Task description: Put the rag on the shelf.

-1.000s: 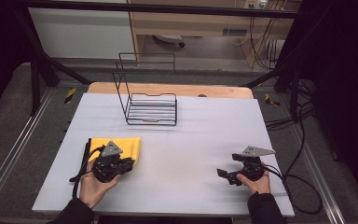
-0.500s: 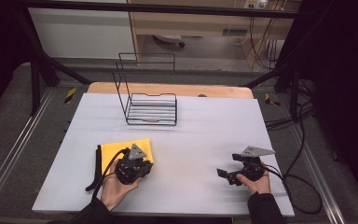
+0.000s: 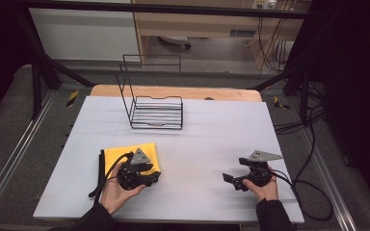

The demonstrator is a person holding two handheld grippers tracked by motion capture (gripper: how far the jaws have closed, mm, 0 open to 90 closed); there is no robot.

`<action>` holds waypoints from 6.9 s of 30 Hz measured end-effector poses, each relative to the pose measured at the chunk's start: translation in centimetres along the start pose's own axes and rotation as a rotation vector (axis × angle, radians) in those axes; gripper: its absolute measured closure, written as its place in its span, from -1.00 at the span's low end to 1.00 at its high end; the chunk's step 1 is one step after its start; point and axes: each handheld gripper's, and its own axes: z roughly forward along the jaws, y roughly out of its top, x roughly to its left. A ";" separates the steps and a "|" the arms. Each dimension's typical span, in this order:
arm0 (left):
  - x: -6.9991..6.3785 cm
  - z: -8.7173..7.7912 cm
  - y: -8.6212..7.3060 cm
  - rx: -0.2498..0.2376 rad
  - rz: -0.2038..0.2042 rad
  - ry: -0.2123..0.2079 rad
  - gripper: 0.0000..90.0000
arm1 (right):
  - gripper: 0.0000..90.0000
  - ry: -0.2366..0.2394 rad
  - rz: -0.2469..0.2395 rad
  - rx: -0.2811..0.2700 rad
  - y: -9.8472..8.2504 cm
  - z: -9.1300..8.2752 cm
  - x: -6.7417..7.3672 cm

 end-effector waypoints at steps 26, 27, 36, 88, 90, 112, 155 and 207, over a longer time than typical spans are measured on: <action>10.7 -6.7 -6.9 -0.038 -0.175 0.149 -0.45 | -0.83 0.045 -0.034 0.051 4.6 9.4 11.5; 10.8 -6.6 -7.1 -0.023 -0.170 0.156 -0.41 | -0.80 0.058 -0.028 0.048 4.8 9.8 12.0; 11.9 -6.1 -8.5 0.022 -0.203 0.168 -0.04 | -0.49 0.074 -0.013 0.059 5.9 13.5 15.1; 5.1 -6.6 -5.1 -0.019 -0.114 0.091 0.13 | 0.55 0.038 -0.130 0.251 6.4 12.4 11.3; 6.0 -7.0 -4.1 -0.026 -0.117 0.113 0.06 | 0.45 0.028 -0.139 0.241 6.3 12.2 11.3; 10.0 -2.4 -4.8 0.160 -0.060 -0.002 0.60 | 0.42 -0.084 0.048 0.161 4.2 12.4 12.0; 6.2 -5.2 -3.9 0.000 -0.135 0.106 -0.04 | -0.01 0.041 -0.117 0.033 9.8 14.7 8.7; 11.7 3.8 -0.2 0.039 -0.215 0.041 0.68 | 0.23 -0.082 0.155 0.132 7.4 17.3 9.6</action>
